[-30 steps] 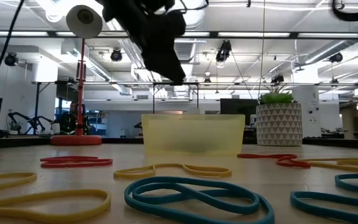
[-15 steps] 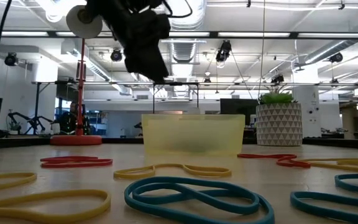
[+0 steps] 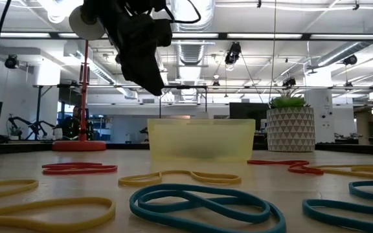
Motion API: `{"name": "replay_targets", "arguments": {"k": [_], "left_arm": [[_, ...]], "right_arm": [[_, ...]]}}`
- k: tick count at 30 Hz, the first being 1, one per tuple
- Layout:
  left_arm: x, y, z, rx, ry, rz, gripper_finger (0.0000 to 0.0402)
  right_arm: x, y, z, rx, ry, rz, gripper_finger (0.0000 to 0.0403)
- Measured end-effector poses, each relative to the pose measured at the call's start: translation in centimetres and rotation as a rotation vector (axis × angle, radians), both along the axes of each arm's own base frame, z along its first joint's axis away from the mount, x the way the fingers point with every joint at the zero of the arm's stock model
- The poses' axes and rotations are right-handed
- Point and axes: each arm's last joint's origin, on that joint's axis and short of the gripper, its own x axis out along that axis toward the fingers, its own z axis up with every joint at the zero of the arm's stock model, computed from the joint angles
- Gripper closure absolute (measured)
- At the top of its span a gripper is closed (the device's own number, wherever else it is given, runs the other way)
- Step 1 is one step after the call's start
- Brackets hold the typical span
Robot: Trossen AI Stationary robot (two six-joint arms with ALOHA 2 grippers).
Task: Pick and place rubber bands into bin
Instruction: Put the black rubber band into the yellow bin
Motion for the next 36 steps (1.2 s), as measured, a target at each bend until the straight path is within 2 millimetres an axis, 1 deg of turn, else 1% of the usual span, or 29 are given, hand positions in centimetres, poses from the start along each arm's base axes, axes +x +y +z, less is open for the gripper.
{"name": "replay_targets", "arguments": {"k": [4,8,12,17,22,25,28,30,32,34,36], "left_arm": [[-0.1,-0.4,0.0,-0.001,0.008,-0.012,0.0205],[0.0,-0.4,0.0,0.000,0.005,-0.015,0.0205],[0.0,-0.4,0.0,0.001,0.002,-0.015,0.0205],[0.0,-0.4,0.0,-0.003,0.003,-0.012,0.0205],[0.0,-0.4,0.0,-0.015,0.005,0.005,0.0205],[0.0,-0.4,0.0,-0.015,0.005,0.004,0.0205],[0.0,-0.4,0.0,-0.015,0.005,0.004,0.0205],[0.0,-0.5,0.0,-0.015,0.004,0.005,0.0205],[-0.1,-0.5,0.1,-0.015,0.000,0.003,0.0205],[-0.2,-0.6,0.3,-0.015,-0.007,0.000,0.0205],[-0.3,-0.7,0.5,-0.015,-0.011,-0.002,0.0205]], "right_arm": [[0.2,0.4,0.0,0.056,-0.018,-0.038,0.0193],[0.2,0.3,-0.1,0.051,-0.014,-0.044,0.0193],[0.0,-0.1,-0.9,0.024,0.002,-0.056,0.0211],[0.1,0.0,-1.7,0.006,0.005,-0.029,0.0266],[0.3,0.0,-1.8,-0.002,-0.010,0.010,0.0338],[0.8,-0.3,-1.6,-0.003,-0.037,0.028,0.0382],[2.1,-0.9,-0.5,-0.021,-0.132,0.002,0.0393],[3.1,-1.8,0.5,-0.052,-0.229,-0.059,0.0394],[4.2,-3.3,1.6,-0.122,-0.337,-0.135,0.0394],[5.3,-5.3,2.7,-0.210,-0.433,-0.188,0.0394],[6.7,-7.7,4.0,-0.298,-0.538,-0.210,0.0394]]}}
